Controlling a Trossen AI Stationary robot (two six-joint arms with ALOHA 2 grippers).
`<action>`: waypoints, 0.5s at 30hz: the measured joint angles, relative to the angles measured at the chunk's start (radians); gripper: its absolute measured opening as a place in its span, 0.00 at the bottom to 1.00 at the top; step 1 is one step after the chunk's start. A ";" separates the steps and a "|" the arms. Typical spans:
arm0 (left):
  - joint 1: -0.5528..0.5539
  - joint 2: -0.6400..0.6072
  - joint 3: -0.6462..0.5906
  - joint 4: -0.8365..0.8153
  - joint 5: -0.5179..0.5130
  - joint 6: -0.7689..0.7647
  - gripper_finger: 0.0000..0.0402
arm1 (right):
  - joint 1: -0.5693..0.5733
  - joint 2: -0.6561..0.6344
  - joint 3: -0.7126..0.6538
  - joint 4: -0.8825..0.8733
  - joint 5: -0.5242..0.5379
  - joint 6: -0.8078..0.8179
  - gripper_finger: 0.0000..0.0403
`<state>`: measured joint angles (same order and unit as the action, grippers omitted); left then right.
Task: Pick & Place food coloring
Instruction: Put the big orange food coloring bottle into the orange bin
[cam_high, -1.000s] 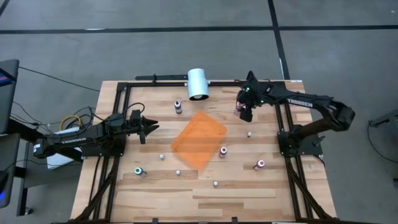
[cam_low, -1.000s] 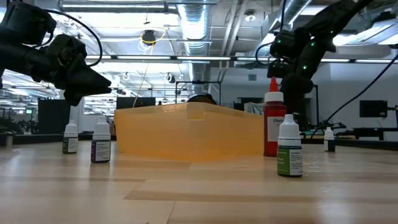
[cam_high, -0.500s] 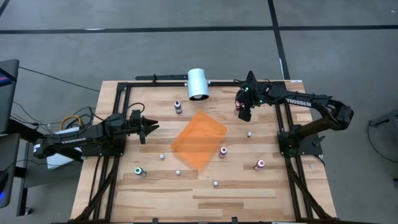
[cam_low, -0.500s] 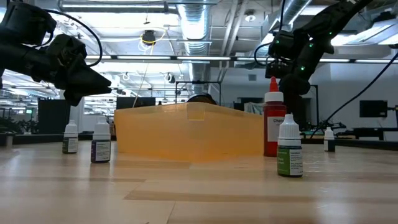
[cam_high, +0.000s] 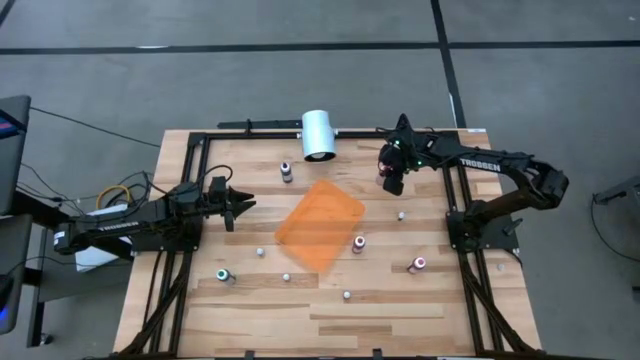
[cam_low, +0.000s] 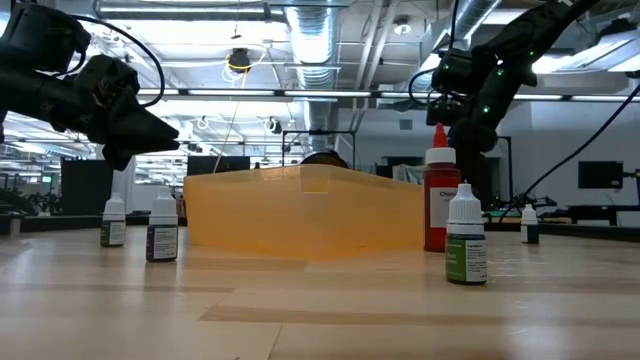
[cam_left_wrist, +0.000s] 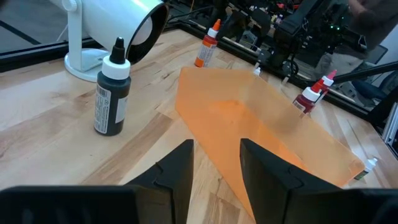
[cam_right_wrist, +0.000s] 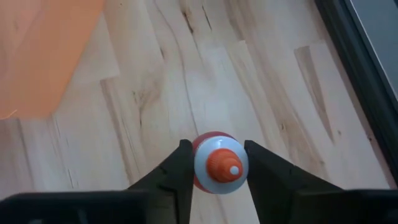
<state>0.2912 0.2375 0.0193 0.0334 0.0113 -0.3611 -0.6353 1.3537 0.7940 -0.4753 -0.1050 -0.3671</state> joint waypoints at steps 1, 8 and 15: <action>0.000 0.000 0.000 0.000 0.000 0.000 0.30 | 0.000 0.000 0.000 -0.001 0.000 0.012 0.31; 0.000 0.000 0.000 0.000 0.000 0.000 0.30 | 0.002 0.000 0.002 -0.003 -0.001 0.037 0.26; 0.000 0.000 0.000 0.000 0.000 0.000 0.30 | 0.035 0.000 0.099 -0.056 -0.004 0.033 0.28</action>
<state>0.2911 0.2379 0.0189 0.0338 0.0115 -0.3614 -0.6000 1.3537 0.8933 -0.5314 -0.1091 -0.3342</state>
